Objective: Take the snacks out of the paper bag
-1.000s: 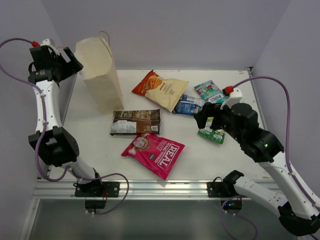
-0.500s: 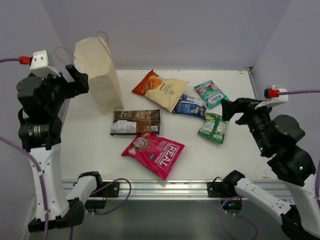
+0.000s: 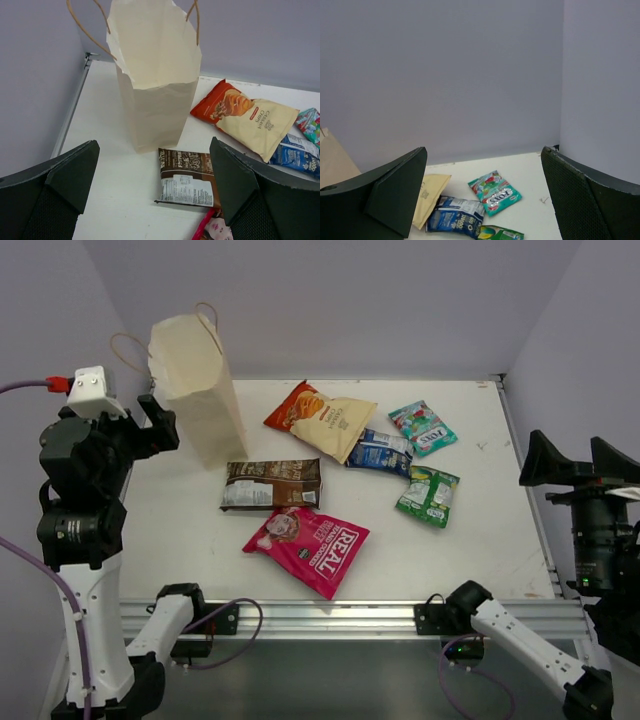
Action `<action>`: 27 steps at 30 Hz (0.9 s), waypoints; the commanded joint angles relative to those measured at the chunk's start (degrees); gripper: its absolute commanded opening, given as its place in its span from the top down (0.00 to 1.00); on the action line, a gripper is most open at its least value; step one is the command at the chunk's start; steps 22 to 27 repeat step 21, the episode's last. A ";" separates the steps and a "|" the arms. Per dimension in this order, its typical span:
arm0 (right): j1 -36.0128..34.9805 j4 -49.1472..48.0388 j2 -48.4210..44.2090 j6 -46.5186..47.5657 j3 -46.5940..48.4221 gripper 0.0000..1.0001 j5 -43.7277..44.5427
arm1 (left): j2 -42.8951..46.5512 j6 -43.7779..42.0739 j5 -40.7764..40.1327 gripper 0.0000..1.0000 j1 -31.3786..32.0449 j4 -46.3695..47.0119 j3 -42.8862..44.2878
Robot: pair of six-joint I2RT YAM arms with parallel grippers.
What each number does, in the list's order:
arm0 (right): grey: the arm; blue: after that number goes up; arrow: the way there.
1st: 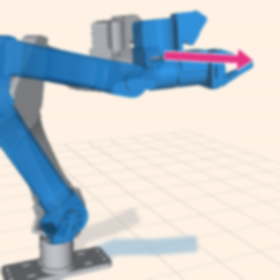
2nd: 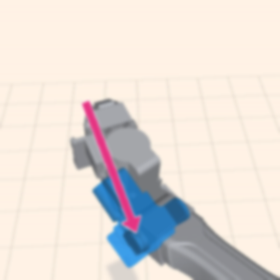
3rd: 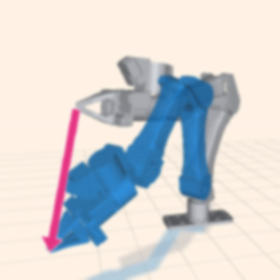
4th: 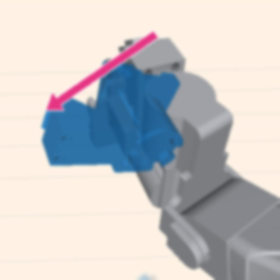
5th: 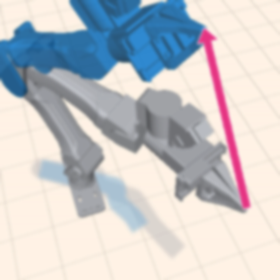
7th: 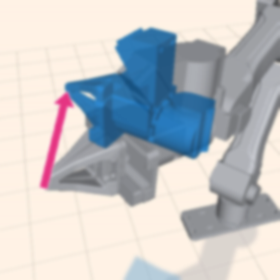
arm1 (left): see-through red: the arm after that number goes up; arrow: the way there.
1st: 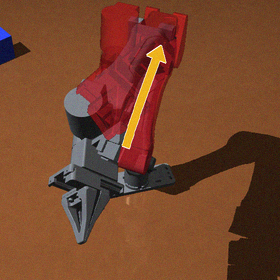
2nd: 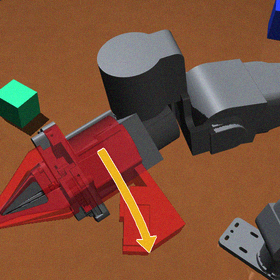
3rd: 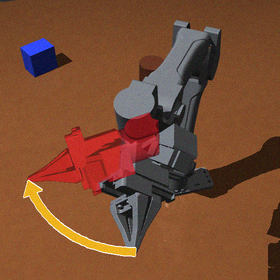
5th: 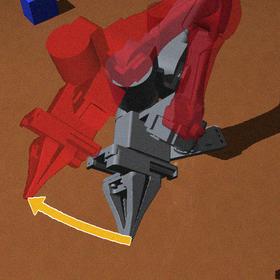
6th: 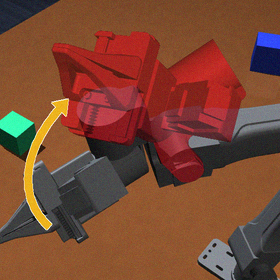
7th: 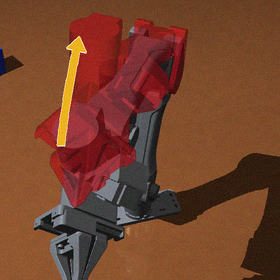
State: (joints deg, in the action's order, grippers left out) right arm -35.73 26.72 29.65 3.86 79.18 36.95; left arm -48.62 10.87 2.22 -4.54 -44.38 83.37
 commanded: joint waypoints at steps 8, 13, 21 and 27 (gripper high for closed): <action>-0.05 -3.87 -3.63 4.49 0.45 0.01 4.09 | -3.49 -2.35 -1.87 0.00 1.81 0.44 9.08; -0.05 -4.22 -4.07 4.32 0.10 0.01 4.45 | -4.64 -2.88 -1.87 0.00 2.25 0.61 9.61; 0.04 -4.66 -3.90 3.70 -0.78 0.01 3.39 | -4.99 -3.14 -1.87 0.00 2.69 0.70 9.35; 0.04 -4.66 -3.90 3.70 -0.78 0.01 3.39 | -4.99 -3.14 -1.87 0.00 2.69 0.70 9.35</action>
